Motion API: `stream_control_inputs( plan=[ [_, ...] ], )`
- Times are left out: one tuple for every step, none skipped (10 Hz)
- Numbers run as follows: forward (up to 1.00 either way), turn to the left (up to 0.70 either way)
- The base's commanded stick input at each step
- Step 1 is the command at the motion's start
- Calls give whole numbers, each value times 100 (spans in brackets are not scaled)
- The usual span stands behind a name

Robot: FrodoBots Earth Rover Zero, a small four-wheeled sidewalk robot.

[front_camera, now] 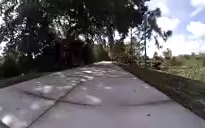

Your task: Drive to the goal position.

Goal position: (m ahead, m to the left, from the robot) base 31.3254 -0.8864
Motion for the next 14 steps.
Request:
stream_control_inputs(
  plan=[
    [85, 0],
    [85, 0],
    [85, 0],
    [85, 0],
    [85, 0],
    [85, 0],
    [85, 0],
    [85, -6],
    [85, -24],
    [85, -29],
    [85, -22],
    [85, -3],
    [85, 0],
    [85, 0]
  ],
)
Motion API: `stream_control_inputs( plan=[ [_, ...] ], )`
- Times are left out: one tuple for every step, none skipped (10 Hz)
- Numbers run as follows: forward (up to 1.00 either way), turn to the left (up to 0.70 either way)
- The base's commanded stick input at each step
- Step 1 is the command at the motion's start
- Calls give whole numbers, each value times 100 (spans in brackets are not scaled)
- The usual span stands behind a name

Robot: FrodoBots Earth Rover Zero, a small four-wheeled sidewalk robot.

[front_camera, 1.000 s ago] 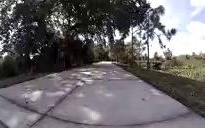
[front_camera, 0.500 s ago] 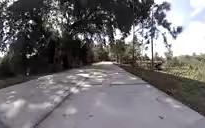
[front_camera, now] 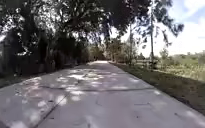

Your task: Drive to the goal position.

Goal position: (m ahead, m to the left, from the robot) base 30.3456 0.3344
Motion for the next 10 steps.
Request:
stream_control_inputs(
  plan=[
    [85, 0],
    [85, 0],
    [85, 0],
    [85, 0],
    [85, 0],
    [85, 0],
    [85, 0],
    [85, 0],
    [85, 0],
    [85, 0]
  ],
)
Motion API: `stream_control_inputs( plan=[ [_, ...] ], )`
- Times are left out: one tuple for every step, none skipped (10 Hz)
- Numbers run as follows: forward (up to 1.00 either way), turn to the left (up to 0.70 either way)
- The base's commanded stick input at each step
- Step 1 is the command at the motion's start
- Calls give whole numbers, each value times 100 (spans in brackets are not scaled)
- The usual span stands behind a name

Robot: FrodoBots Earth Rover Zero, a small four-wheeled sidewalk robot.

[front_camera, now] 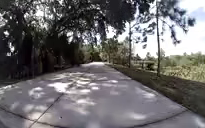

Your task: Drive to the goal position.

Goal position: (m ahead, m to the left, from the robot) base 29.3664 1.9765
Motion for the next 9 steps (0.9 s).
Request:
stream_control_inputs(
  plan=[
    [85, 0],
    [85, 0],
    [85, 0],
    [85, 0],
    [85, 0],
    [85, 0],
    [85, 0],
    [85, 0],
    [85, 0]
  ],
)
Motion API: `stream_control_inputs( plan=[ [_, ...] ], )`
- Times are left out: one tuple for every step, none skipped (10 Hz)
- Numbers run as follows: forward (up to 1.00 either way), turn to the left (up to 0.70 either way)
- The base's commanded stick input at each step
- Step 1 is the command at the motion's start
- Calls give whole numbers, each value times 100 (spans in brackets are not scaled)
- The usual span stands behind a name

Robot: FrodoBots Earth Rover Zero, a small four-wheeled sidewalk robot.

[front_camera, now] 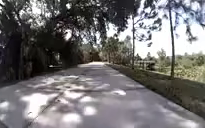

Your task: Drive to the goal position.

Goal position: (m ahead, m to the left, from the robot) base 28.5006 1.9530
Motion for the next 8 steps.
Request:
stream_control_inputs(
  plan=[
    [85, 0],
    [85, 0],
    [85, 0],
    [85, 0],
    [85, 0],
    [85, 0],
    [85, 0],
    [85, 0]
  ],
)
